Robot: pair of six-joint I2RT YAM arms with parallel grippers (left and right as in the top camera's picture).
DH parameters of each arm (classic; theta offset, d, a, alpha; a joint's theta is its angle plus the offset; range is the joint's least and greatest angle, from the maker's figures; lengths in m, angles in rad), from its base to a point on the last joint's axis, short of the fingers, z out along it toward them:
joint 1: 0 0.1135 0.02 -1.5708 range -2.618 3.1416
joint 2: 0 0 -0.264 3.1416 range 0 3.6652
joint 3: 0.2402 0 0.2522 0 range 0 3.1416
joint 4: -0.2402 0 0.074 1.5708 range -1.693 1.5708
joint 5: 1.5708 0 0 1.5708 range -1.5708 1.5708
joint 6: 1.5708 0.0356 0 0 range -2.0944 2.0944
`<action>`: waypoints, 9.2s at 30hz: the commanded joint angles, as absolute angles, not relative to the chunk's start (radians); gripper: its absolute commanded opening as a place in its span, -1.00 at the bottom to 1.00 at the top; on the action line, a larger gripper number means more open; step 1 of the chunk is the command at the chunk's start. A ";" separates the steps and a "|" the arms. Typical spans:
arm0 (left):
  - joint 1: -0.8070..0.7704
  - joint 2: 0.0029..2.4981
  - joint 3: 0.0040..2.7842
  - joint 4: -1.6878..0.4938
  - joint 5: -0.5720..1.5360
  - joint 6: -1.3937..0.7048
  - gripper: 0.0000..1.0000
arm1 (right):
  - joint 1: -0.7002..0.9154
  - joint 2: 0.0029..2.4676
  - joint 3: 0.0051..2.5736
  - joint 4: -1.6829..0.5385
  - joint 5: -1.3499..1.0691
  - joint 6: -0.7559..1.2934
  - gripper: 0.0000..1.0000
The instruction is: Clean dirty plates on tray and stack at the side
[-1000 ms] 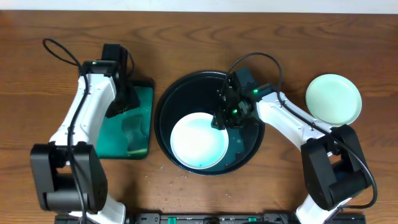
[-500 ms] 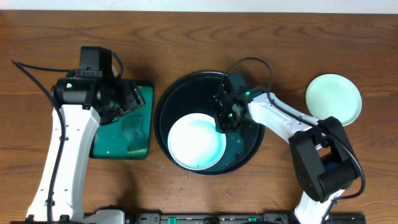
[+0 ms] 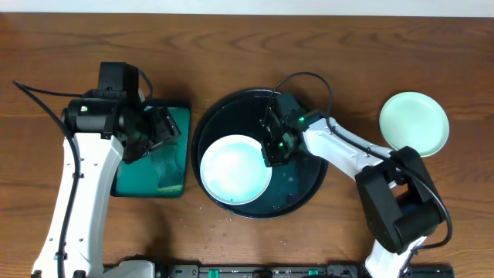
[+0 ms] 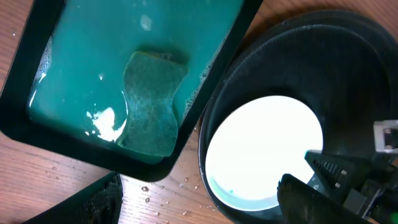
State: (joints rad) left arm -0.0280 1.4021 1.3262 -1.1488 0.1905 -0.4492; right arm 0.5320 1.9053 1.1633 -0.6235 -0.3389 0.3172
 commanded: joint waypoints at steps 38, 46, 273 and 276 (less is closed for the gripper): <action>-0.025 1.391 1.328 -1.163 0.201 -0.461 0.61 | 0.270 1.640 1.164 -0.624 -0.519 0.314 -0.98; -0.025 1.391 1.328 -1.163 0.198 -0.461 0.61 | 0.276 1.598 1.164 -0.550 -0.345 0.203 -0.97; -0.025 1.391 1.328 -1.163 0.198 -0.461 0.62 | 0.117 0.009 0.121 0.001 -0.497 0.052 0.98; -0.025 1.391 1.328 -1.163 0.198 -0.461 0.61 | 0.117 0.005 0.068 0.054 -0.468 0.052 0.99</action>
